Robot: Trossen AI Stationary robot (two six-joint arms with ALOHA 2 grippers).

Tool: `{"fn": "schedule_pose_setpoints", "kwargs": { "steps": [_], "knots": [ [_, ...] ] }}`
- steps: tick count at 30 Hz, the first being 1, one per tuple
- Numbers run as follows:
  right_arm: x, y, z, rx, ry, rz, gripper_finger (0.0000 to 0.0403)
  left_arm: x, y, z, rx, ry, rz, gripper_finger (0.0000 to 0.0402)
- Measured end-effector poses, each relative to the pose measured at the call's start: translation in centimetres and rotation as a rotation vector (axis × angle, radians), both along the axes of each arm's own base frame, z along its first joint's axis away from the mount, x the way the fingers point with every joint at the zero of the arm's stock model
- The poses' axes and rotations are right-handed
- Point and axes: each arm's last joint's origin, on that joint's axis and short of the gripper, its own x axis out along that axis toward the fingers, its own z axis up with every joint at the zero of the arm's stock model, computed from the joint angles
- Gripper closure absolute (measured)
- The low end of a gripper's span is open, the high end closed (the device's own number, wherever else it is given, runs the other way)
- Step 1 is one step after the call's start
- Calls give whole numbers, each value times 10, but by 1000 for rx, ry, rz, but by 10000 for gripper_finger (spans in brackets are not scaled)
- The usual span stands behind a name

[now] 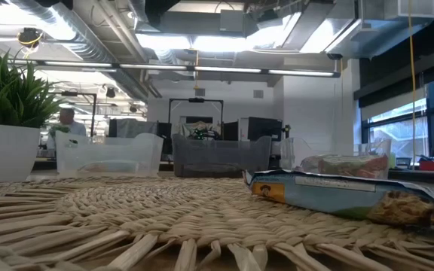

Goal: Pick and place Granola Bars by type
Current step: Put the yellow granola bar into the left transparent bin

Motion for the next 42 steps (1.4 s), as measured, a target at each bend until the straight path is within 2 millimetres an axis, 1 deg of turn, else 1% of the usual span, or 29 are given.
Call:
{"fn": "schedule_pose_setpoints", "kwargs": {
  "steps": [5,8,10,14,18,21,26,36,42],
  "knots": [
    [2,-3,-1,21,0,15,330,0,-2,-1,24,11,-64,114],
    [2,-4,-1,36,-3,18,331,0,-3,0,49,1,-89,114],
    [6,-3,-2,46,-17,36,335,0,-3,0,61,-2,-87,114],
    [16,-1,-12,53,-22,65,339,0,-3,0,96,-3,-82,114],
    [21,-2,-19,50,-2,67,333,0,-3,1,112,-6,-87,114],
    [22,-2,-19,48,0,66,331,0,-4,1,125,-9,-126,122],
    [21,-2,-19,49,-1,67,338,0,-4,1,135,-14,-137,162],
    [21,-2,-19,52,-3,66,329,0,-4,1,134,-14,-130,274],
    [21,-2,-18,54,-2,73,328,0,-4,1,134,-14,-130,312]
  ]
}}
